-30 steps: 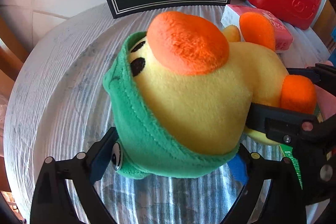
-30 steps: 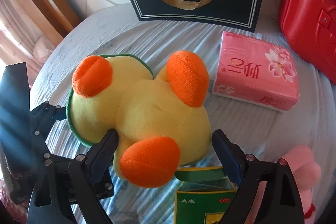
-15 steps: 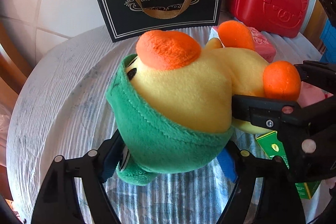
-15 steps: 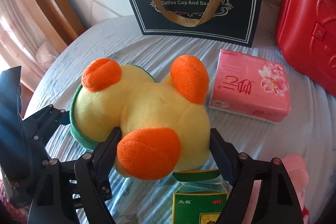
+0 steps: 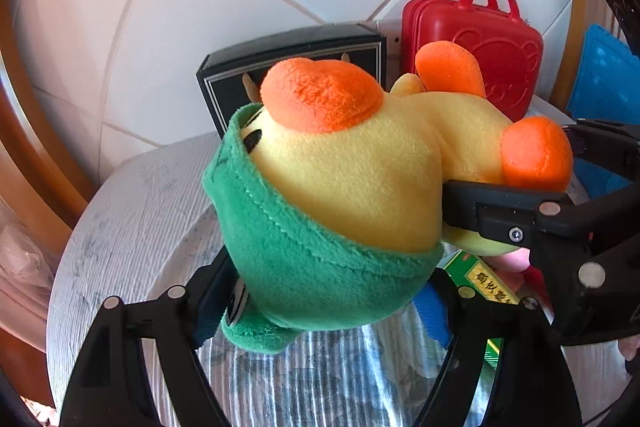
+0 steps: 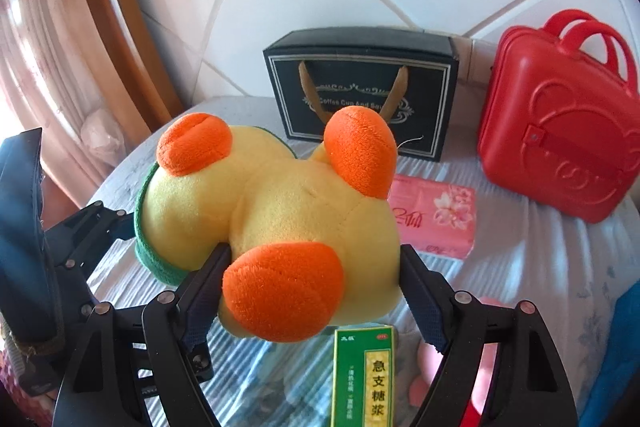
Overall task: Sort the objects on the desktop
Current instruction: 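Carry the duck over the blue bin and open the right gripper, then withdraw the right gripper from the bin back over the bed, then lower the right gripper onto the pink pig in the red dress and close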
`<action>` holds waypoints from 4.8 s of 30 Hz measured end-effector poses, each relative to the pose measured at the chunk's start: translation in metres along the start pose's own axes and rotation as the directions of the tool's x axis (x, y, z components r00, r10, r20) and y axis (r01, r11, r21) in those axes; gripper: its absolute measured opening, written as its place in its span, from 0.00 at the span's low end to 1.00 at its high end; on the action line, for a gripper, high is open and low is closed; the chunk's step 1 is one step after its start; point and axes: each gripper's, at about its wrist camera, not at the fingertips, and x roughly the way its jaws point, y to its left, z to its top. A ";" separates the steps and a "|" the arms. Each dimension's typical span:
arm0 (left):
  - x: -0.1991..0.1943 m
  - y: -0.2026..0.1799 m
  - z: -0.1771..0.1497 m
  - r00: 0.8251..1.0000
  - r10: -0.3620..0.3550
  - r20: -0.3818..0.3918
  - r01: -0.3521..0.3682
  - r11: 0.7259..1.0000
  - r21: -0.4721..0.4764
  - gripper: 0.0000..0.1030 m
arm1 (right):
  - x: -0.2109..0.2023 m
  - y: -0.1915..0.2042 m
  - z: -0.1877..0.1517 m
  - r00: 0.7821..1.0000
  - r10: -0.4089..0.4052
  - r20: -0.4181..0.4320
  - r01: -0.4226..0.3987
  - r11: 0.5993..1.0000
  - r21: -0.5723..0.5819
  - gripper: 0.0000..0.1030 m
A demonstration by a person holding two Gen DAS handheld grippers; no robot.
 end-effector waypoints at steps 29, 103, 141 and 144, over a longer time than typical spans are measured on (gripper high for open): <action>-0.256 -0.310 0.041 0.797 -0.546 0.258 0.393 0.793 0.466 0.78 | -0.413 -0.073 -0.138 0.735 -0.637 0.234 0.528 0.753 0.393 0.80; -0.171 -0.130 -0.011 0.981 -0.193 -0.008 0.192 0.971 0.140 0.84 | -0.289 -0.032 -0.134 0.901 -0.424 0.094 0.388 0.883 0.264 1.00; 0.088 -0.160 -0.017 0.916 -0.268 -0.299 0.378 0.827 0.416 0.84 | -0.057 -0.133 -0.179 0.876 -0.356 -0.324 0.470 0.782 0.410 1.00; 0.107 -0.166 -0.017 0.900 -0.282 -0.333 0.409 0.811 0.418 0.84 | -0.039 -0.145 -0.183 0.873 -0.333 -0.356 0.468 0.776 0.423 1.00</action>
